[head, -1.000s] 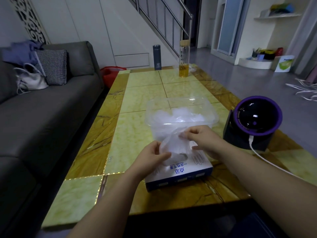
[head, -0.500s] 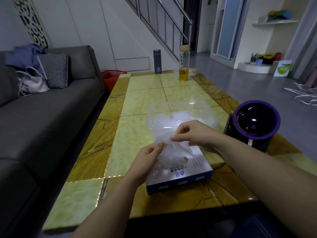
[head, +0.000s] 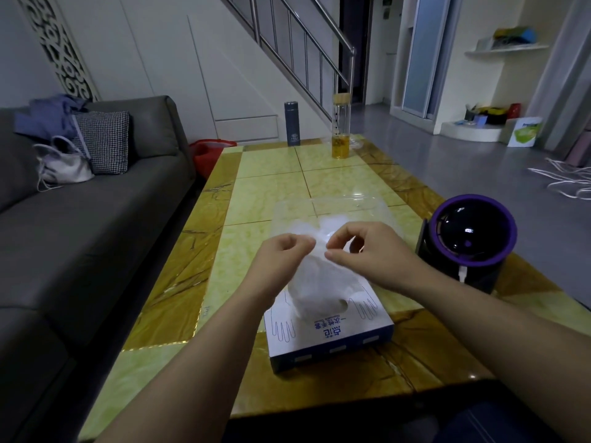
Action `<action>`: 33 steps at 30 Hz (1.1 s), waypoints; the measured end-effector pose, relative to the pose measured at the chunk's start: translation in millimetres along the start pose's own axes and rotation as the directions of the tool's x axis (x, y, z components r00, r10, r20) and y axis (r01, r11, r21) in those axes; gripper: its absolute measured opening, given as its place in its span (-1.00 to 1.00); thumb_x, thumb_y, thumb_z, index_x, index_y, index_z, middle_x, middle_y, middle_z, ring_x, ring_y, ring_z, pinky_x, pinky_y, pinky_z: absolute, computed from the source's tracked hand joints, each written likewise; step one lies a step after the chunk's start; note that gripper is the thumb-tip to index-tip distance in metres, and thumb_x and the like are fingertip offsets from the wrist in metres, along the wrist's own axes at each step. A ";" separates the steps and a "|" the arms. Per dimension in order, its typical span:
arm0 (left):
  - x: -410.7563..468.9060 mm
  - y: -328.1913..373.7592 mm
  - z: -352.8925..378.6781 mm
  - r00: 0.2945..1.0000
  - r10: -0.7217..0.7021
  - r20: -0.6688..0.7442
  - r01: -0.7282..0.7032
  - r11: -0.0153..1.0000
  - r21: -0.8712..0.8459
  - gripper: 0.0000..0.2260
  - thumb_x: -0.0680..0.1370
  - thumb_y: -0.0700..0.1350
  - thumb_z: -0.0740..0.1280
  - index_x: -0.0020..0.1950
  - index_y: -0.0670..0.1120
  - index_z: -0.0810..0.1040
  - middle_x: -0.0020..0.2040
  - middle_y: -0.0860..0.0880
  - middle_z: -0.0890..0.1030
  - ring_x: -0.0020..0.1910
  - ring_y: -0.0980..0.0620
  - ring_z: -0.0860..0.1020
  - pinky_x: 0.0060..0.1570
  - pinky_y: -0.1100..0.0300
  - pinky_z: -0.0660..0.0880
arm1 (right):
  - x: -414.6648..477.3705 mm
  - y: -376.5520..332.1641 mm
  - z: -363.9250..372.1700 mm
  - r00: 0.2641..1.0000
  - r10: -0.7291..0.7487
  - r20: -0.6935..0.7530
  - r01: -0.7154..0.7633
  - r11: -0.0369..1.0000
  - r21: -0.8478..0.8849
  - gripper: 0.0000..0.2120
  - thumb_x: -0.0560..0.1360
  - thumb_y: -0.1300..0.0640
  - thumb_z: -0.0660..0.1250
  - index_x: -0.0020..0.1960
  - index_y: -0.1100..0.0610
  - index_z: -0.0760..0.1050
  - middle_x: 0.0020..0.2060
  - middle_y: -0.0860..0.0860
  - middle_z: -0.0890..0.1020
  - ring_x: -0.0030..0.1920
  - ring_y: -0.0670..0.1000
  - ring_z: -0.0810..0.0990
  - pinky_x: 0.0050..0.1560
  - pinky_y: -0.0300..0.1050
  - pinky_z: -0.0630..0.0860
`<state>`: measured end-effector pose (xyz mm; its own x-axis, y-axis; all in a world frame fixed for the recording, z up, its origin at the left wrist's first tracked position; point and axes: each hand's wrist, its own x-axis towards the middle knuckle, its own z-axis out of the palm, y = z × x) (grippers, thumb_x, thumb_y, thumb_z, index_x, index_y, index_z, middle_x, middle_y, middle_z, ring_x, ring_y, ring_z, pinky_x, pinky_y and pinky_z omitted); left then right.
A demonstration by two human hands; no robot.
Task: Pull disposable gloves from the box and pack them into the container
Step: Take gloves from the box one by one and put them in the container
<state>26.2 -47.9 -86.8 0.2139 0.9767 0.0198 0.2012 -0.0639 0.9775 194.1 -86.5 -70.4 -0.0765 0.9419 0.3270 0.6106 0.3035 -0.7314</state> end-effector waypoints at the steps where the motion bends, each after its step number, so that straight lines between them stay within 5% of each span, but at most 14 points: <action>1: 2.0 0.2 1.5 1.000 -0.014 -0.014 0.014 1.000 -0.013 -0.88 0.53 -0.08 0.34 -0.09 -0.10 0.64 -0.08 -0.01 0.66 -0.02 0.00 0.60 0.03 0.07 0.51 | -3.0 -0.4 2.6 0.997 -0.037 0.065 0.042 0.995 -0.088 -0.83 0.43 0.03 0.45 0.01 -0.04 0.58 -0.07 -0.18 0.60 -0.30 -0.26 0.47 -0.23 -0.40 0.37; 4: 2.6 1.5 7.9 0.994 -0.113 -0.004 0.112 0.985 -0.128 -0.91 0.52 -0.18 0.33 -0.14 -0.15 0.61 -0.15 -0.09 0.64 -0.12 -0.04 0.59 -0.09 0.09 0.47 | -6.4 8.2 19.6 0.966 -0.058 0.252 0.139 0.938 -0.317 -0.64 0.48 -0.03 0.38 0.26 -0.04 0.50 0.11 -0.17 0.53 -0.24 -0.31 0.37 -0.16 -0.36 0.30; 8: 1.4 1.7 5.2 0.979 -0.206 0.009 0.195 0.911 -0.363 -0.92 0.56 -0.16 0.30 -0.09 -0.12 0.57 -0.12 0.00 0.62 -0.03 0.04 0.59 -0.07 0.07 0.43 | -9.7 25.1 41.8 0.941 -0.008 0.339 0.166 0.883 -0.440 -0.78 0.55 0.06 0.27 0.14 0.01 0.61 0.09 -0.08 0.62 0.06 -0.03 0.55 0.06 -0.06 0.47; 12: 2.0 9.2 -11.3 0.979 -0.184 -0.092 0.108 0.840 -0.531 -0.94 0.57 -0.18 0.29 -0.04 -0.15 0.53 -0.12 -0.03 0.60 0.00 0.00 0.59 0.00 0.01 0.52 | -20.3 40.5 50.2 0.867 0.143 0.477 0.208 0.767 -0.607 -0.72 0.62 0.05 0.09 0.03 0.10 0.55 -0.01 0.12 0.60 0.10 0.12 0.45 -0.14 -0.10 0.26; 16: 0.4 27.8 -28.4 0.978 -0.064 -0.199 -0.066 0.807 -0.587 -0.90 0.61 -0.16 0.23 -0.07 -0.11 0.51 -0.16 0.00 0.59 -0.05 0.04 0.60 0.00 0.00 0.55 | -25.3 42.3 56.9 0.836 0.149 0.528 0.276 0.717 -0.640 -0.63 0.66 0.04 -0.06 -0.09 0.17 0.44 -0.16 0.16 0.55 -0.01 0.13 0.37 -0.02 -0.01 0.26; 21: -4.3 38.5 -51.4 0.945 -0.015 -0.327 -0.189 0.790 -0.583 -0.90 0.61 -0.14 0.23 0.00 -0.11 0.53 -0.11 -0.02 0.59 -0.02 0.02 0.60 -0.03 0.02 0.57 | -6.7 32.4 34.2 0.870 0.141 0.472 0.103 0.885 -0.454 -0.62 0.58 -0.10 0.16 -0.11 0.15 0.60 -0.21 0.02 0.65 -0.22 -0.03 0.53 -0.13 -0.06 0.49; 25: -2.6 49.7 -68.0 0.916 0.024 -0.400 -0.276 0.761 -0.588 -0.90 0.62 -0.16 0.22 -0.02 -0.07 0.53 -0.15 0.00 0.59 -0.14 0.08 0.61 -0.06 0.01 0.58 | 14.6 -5.3 -1.3 0.976 -0.004 0.216 0.073 0.948 -0.309 -0.88 0.51 -0.01 0.35 -0.16 0.00 0.57 -0.27 -0.22 0.54 -0.25 -0.22 0.52 -0.22 -0.30 0.41; 28: -2.3 60.9 -67.8 0.915 0.087 -0.394 -0.308 0.781 -0.543 -0.88 0.62 -0.16 0.21 -0.05 -0.05 0.53 -0.14 -0.01 0.59 -0.14 0.09 0.60 -0.03 0.01 0.56 | 32.4 -43.9 -17.5 0.998 -0.047 0.033 0.050 0.994 -0.100 -0.86 0.47 -0.01 0.40 -0.20 0.03 0.54 -0.26 -0.15 0.59 -0.35 -0.24 0.52 -0.29 -0.40 0.42; 30: -5.1 67.9 -62.2 0.902 0.151 -0.404 -0.345 0.815 -0.466 -0.88 0.61 -0.16 0.22 -0.07 -0.06 0.54 -0.16 0.00 0.59 -0.14 0.11 0.59 -0.02 0.04 0.55 | 41.6 -64.9 -18.4 0.984 0.078 0.162 -0.108 0.976 0.189 -0.73 0.45 -0.10 0.38 -0.08 0.11 0.58 -0.16 -0.02 0.66 -0.30 -0.16 0.58 -0.20 -0.28 0.54; 33: -12.5 73.6 -51.9 0.837 0.346 -0.424 -0.458 0.867 -0.196 -0.90 0.59 -0.13 0.27 -0.08 -0.07 0.56 -0.19 0.05 0.59 -0.15 0.18 0.57 -0.03 0.17 0.55 | 47.4 -86.9 -15.4 0.850 0.239 0.469 -0.483 0.710 0.512 -0.25 0.24 -0.33 0.31 0.19 0.22 0.48 0.07 0.15 0.63 -0.03 0.05 0.66 -0.08 -0.02 0.62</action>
<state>-11.3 -54.1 -4.2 -0.1571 0.8820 0.4442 -0.1107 -0.4627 0.8796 149.6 -70.5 17.9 -0.2885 0.9408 -0.1777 0.0670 -0.1653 -0.9840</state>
